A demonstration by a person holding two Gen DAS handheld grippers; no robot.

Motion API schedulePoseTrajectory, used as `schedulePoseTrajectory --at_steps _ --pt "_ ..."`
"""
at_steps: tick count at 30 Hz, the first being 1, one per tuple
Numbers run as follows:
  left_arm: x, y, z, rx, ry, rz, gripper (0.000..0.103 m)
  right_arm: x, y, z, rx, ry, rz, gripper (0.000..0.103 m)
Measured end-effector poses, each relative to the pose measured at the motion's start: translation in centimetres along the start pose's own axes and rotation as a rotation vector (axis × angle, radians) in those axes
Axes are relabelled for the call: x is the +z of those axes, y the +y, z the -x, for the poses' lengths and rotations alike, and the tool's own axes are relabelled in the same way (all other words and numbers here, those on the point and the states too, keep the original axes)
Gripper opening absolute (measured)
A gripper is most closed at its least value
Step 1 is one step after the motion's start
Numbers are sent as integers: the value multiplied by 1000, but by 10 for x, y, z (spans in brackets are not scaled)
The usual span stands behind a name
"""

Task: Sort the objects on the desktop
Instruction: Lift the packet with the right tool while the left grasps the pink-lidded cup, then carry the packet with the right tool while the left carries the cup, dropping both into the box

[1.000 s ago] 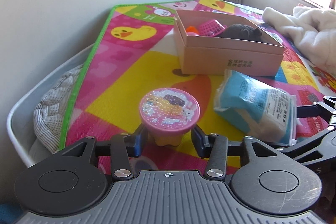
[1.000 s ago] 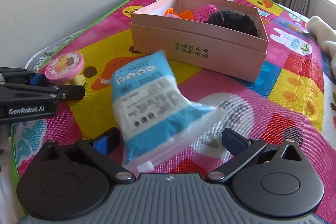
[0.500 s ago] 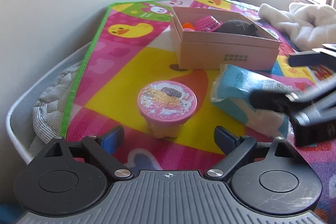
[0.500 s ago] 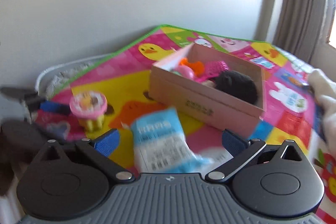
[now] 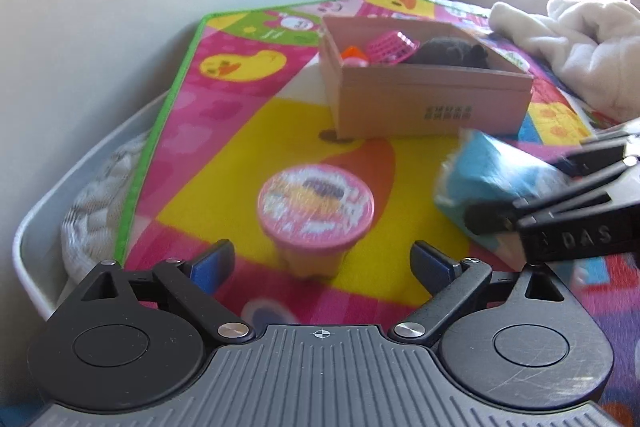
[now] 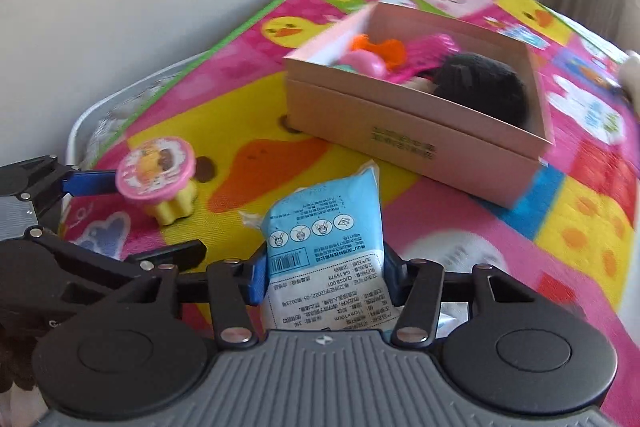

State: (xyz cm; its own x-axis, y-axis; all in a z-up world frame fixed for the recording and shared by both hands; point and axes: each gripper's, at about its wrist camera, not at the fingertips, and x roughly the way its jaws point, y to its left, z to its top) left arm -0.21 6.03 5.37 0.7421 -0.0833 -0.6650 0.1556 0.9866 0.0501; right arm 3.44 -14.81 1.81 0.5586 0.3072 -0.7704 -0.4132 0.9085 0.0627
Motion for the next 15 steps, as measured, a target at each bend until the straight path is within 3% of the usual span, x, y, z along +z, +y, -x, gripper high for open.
schedulePoseTrajectory --at_steps 3,7,15 --pt "10 -3 -6 27 -26 -16 94 -1 -10 4 3 30 -58 52" --pt "19 -2 -14 37 -27 -23 61 -4 -6 9 -20 44 -43 52" --pt "4 -2 5 45 -13 -46 61 -10 9 9 -27 53 -8 53"
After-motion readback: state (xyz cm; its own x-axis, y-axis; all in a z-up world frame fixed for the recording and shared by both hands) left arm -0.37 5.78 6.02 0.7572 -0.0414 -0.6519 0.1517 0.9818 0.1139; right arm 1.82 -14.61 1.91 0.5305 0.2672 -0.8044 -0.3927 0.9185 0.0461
